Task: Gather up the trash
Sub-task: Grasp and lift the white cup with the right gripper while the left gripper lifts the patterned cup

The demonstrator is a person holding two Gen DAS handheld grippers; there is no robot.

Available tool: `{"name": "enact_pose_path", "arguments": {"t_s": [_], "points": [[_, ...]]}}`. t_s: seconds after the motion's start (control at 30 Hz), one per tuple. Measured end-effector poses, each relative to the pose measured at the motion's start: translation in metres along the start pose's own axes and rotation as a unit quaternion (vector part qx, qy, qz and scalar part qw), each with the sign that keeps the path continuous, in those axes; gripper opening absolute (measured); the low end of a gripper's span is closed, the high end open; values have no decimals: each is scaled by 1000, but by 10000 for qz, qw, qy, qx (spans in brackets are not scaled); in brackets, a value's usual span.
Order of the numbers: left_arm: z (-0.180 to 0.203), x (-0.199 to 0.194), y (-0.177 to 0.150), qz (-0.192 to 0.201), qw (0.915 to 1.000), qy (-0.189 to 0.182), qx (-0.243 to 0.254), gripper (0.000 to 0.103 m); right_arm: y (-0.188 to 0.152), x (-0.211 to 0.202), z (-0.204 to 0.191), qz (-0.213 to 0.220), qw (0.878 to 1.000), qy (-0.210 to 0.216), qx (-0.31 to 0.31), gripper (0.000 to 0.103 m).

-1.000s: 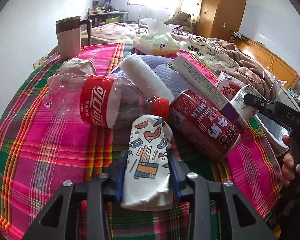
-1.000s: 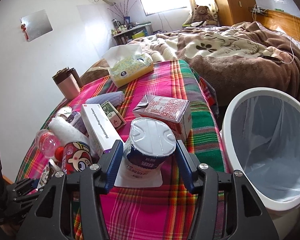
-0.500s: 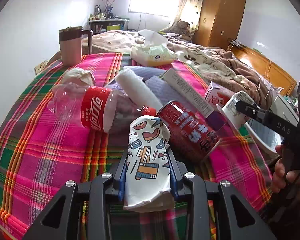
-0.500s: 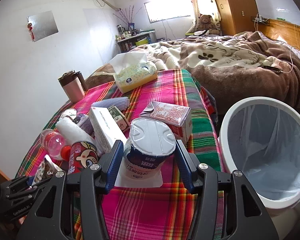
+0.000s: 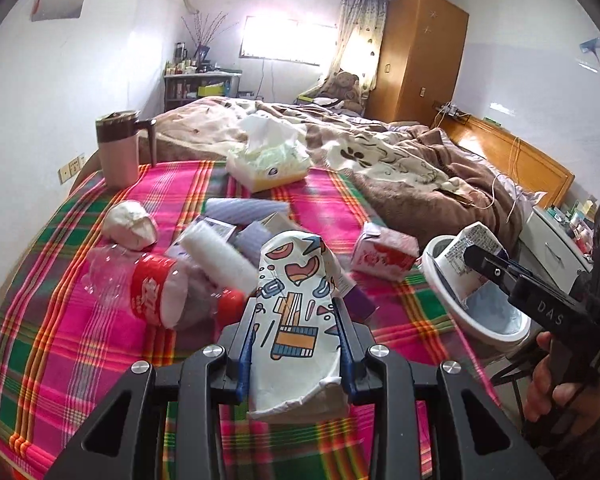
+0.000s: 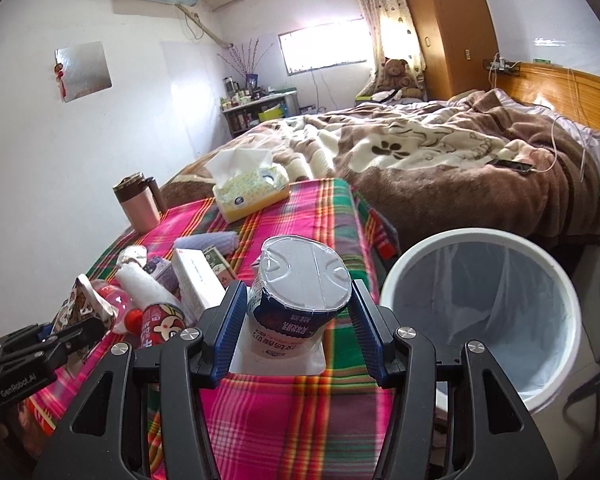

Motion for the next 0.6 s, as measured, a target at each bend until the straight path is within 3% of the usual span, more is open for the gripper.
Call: {"name": "enact_pose_path", "arguments": {"t_s": [0.37, 0.6], "points": [[79, 15, 15, 45, 9980, -463, 431, 34, 9, -22, 50, 206, 9981, -560, 143, 54], [134, 28, 14, 65, 9948, -570, 837, 34, 8, -28, 87, 221, 9952, -916, 251, 54]]}}
Point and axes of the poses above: each gripper's, at about its wrist camera, not at the fingertips, and x roughly the way its jaws point, z to its right, y to its top, the point moved 8 cm from there along x, roughly the way its jaws point, and after that the axes turned 7 degrees about -x, right-handed, at the moved point
